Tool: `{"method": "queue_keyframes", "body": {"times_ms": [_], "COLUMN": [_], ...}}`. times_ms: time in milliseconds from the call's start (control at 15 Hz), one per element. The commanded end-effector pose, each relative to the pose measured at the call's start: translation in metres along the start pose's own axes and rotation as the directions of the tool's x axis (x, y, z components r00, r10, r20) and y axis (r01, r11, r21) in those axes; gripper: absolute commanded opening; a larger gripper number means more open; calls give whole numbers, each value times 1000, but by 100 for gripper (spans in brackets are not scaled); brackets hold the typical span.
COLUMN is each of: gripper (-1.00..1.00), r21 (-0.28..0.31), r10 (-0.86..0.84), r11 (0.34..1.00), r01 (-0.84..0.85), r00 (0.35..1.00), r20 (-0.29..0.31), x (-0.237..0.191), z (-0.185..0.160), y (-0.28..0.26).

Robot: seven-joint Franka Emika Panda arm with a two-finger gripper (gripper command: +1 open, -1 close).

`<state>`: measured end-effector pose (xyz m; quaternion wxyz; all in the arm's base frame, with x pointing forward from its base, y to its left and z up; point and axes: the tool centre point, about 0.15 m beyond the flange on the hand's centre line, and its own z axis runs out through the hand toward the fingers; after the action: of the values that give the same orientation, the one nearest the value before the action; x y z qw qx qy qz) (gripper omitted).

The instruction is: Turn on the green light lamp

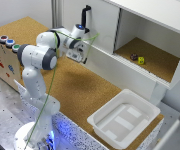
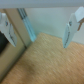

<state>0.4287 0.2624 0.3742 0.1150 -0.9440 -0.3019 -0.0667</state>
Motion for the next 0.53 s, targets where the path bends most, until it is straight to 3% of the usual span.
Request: {"method": "queue_keyframes", "body": {"times_ms": [0,200,467], "gripper": [100,100,100], "r21": [-143,-114,-62], "r10": [-137,-287,-432], "r11": [979,944,887], "r01": [148,310,458], "r00": [987,941,869], "r20": [83,179,241], "x": [24,18,3], "z": [-61,-60,-61], "y": [-107,-182,-255]}}
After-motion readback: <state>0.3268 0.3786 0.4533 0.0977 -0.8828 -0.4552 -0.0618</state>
